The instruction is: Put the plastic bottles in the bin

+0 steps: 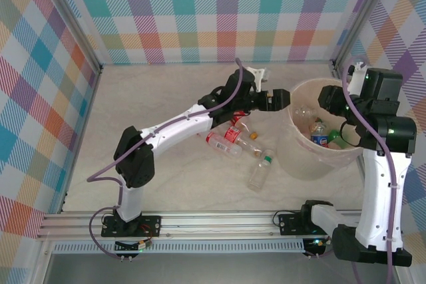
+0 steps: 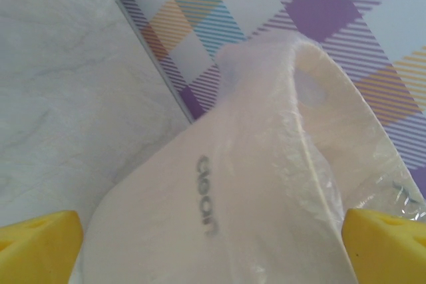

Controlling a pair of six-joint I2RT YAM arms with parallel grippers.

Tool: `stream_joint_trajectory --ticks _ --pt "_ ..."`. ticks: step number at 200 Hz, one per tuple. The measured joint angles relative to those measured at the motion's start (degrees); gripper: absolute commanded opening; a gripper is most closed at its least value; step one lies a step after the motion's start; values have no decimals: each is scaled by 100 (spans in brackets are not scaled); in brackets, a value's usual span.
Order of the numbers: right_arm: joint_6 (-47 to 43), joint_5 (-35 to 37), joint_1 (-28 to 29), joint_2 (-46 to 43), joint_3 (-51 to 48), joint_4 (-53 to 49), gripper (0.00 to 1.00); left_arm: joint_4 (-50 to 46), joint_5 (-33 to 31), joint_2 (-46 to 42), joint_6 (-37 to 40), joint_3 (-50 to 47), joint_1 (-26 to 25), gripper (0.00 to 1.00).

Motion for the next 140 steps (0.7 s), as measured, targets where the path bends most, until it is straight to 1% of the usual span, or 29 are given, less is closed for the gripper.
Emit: stream_joint_trajectory --ticks 23,35,59,76,95,121,140 --pt "68 -214 0 39 -146 129 53 -98 -310 -616 -94 -538 367 100" --pt "105 -297 0 61 -192 186 57 -186 -584 -973 -238 -820 564 100" --pt "144 -374 0 85 -216 240 67 -553 -1276 -1690 -927 -1436 922 97" --pt "181 -369 0 76 -232 295 74 -905 -1596 -2020 -1526 -1928 1056 96" --pt "177 -350 0 22 -374 428 76 -1134 -1735 -2127 -2218 -2562 1062 93" --pt "192 -354 -4 -28 -570 501 77 -1314 -1725 -2050 -3281 -3609 1049 93" --pt "190 -356 -4 -35 -662 522 77 -1320 -1659 -1805 -3842 -3917 1049 95"
